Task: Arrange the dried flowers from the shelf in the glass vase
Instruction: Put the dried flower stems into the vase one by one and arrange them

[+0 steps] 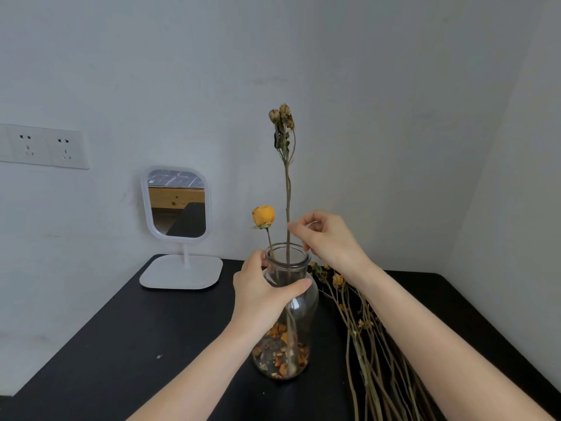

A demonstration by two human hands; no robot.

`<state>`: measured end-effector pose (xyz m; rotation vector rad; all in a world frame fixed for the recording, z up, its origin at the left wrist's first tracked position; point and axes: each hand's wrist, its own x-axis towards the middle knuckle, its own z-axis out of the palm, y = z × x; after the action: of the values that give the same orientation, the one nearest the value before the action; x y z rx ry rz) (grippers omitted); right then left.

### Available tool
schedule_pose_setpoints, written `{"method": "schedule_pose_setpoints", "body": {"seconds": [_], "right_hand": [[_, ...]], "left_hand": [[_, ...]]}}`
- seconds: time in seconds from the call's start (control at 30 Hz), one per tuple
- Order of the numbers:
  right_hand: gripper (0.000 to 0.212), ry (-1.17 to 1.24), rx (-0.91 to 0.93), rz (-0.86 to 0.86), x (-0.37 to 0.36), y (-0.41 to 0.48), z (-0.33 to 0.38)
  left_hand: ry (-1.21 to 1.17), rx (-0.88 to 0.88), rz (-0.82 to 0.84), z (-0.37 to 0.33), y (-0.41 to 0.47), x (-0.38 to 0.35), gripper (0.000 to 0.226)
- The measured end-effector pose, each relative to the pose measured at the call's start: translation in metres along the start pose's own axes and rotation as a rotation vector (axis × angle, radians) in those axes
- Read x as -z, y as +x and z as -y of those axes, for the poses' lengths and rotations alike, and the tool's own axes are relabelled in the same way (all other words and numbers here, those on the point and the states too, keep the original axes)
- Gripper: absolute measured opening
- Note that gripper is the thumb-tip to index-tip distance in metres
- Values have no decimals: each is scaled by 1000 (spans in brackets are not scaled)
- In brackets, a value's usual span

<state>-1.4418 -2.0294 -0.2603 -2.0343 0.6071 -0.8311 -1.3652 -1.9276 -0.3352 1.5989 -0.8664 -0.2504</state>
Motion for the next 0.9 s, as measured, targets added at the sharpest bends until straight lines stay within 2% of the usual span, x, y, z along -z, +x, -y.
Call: {"method": "schedule_pose_setpoints", "body": {"seconds": [0.07,0.3,0.47,0.53,0.63,0.7,0.77,0.83,0.9], "right_hand": [[20,-46,0,11,-3,3,0],[15,-86,17,-1,-8,11,-1],[15,-56,25,2,0,5,1],[9,-20,5,-15,12,1,-2],[10,2,-78,-57,36,-11,-21],[19,-34,-158,-90,53,-21,-43],[23,-94,-226,-120,69,-32,-68],[23,-163,-278,-132,80,-44,-93],[21,-245,-339,-81,86,-55,-114]], "left_hand": [[3,4,-11,-1,0,-2,55],[-8,18,-7,-1,0,0,53],[37,21,-29,1,-7,-1,71],[66,-28,-149,3,-20,0,72],[112,-251,-262,8,-50,3,54],[151,-425,-179,14,-73,-1,36],[190,-516,7,21,-90,-10,19],[260,-458,250,24,-96,-27,10],[349,-278,426,26,-92,-48,9]]}}
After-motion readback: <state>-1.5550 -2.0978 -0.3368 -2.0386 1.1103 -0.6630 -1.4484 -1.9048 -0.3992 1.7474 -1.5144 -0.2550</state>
